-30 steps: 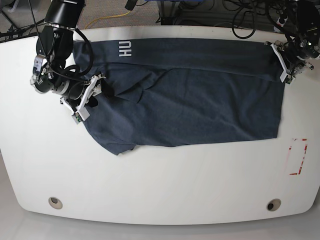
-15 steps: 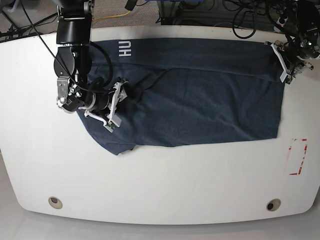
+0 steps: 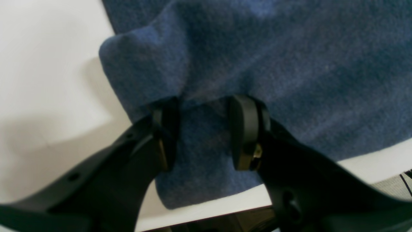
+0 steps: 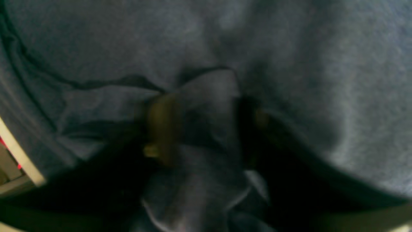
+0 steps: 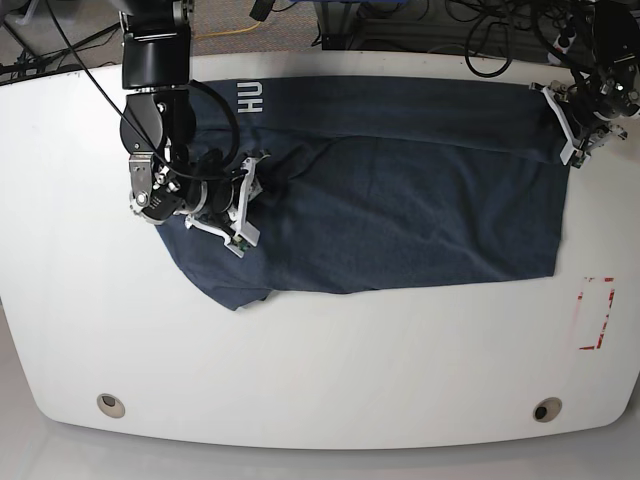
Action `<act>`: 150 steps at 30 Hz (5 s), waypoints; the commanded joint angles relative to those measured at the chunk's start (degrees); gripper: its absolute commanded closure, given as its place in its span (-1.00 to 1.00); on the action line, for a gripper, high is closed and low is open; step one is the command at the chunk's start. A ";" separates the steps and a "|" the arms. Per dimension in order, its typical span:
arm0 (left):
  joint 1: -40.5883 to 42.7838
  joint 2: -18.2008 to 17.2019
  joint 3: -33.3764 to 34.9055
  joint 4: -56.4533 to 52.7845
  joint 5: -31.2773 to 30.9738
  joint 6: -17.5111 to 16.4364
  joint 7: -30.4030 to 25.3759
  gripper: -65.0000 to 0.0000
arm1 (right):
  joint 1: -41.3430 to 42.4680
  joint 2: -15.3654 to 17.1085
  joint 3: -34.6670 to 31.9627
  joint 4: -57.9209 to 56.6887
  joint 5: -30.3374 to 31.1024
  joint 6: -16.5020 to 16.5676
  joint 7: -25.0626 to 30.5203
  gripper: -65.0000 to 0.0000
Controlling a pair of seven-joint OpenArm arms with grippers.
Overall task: Fold the T-shirt properly
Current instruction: 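Move the right gripper to the sleeve and pinch it, then slide the right gripper to the hem corner and grasp it, then reach the left gripper to the opposite hem corner and grasp it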
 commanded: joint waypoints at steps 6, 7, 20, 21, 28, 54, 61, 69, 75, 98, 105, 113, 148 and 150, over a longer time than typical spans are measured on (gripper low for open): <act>0.69 0.05 0.21 -0.61 2.53 -0.06 2.69 0.26 | 1.32 0.42 0.17 0.87 1.13 0.34 3.03 1.00; 0.69 0.05 0.21 -0.61 2.53 -0.06 2.69 0.26 | 1.24 0.42 0.17 1.04 1.30 0.34 3.65 1.00; 0.69 -0.04 0.21 -0.79 2.61 -0.06 2.69 0.26 | -1.67 0.77 12.12 6.23 8.69 0.34 7.69 1.00; 0.69 -0.04 0.21 -0.79 2.61 -0.06 2.69 0.26 | -1.58 0.77 12.83 6.23 9.57 0.34 8.22 1.00; 0.69 -0.12 0.21 -0.61 2.61 -0.06 2.69 0.26 | -1.49 0.86 13.27 6.14 11.33 0.34 12.62 0.91; 0.69 -0.04 0.21 -0.44 2.53 -0.06 2.69 0.26 | 11.35 10.79 15.55 -14.34 9.66 -0.67 17.36 -0.28; 0.69 -0.04 0.21 -0.44 2.44 -0.06 2.69 0.26 | 21.10 10.88 15.73 -28.32 1.13 -1.02 20.27 -0.28; 0.51 -0.04 0.21 -0.44 2.35 -0.06 2.69 0.26 | 27.96 10.79 15.38 -46.08 -4.59 -0.76 28.79 -0.22; 0.42 -0.04 0.21 -0.35 2.35 -0.06 2.69 0.26 | 27.87 8.86 15.20 -49.77 -5.03 -0.67 31.96 0.08; -9.25 4.18 -15.61 12.57 -3.54 -0.06 13.94 0.25 | 25.41 5.52 15.20 -49.59 -5.03 -0.85 33.89 0.99; -24.45 4.62 -15.70 10.02 4.28 -0.06 18.25 -0.29 | 25.15 5.34 15.20 -49.51 -5.03 -0.58 33.89 0.98; -37.47 4.18 -15.17 -4.57 4.64 0.25 17.63 -0.41 | 24.18 5.34 15.20 -49.51 -5.03 -0.58 33.89 0.98; -52.50 0.32 -2.16 -55.47 4.55 0.51 -14.89 -0.38 | 20.75 5.70 15.20 -44.23 -4.94 -0.49 33.63 0.98; -52.50 0.40 -2.16 -55.56 4.55 0.51 -15.07 -0.31 | 20.75 5.70 15.20 -44.23 -4.94 -0.49 33.63 0.98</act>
